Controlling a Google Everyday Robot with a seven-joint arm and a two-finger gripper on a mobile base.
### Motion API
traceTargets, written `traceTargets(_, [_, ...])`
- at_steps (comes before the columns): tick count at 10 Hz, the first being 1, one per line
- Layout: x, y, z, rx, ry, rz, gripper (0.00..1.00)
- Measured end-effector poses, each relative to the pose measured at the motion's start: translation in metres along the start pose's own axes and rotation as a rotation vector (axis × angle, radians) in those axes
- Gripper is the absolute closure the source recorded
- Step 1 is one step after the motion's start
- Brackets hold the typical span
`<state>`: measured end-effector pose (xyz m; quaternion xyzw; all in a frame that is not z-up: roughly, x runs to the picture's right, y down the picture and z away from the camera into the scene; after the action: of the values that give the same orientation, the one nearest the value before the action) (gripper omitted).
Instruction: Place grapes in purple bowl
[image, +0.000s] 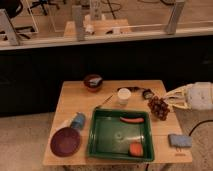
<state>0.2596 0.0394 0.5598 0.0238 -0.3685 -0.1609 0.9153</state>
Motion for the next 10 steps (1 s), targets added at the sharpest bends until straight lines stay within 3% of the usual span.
traceTargets(2, [-0.007,-0.002,0.006,-0.023,0.019,-0.067,1.0])
traceTargets(7, [-0.064,-0.026,0.072,-0.116,0.11,-0.391,1.0])
traceTargets(10, [-0.101,-0.035,0.102,-0.147,0.088,-0.533,1.0])
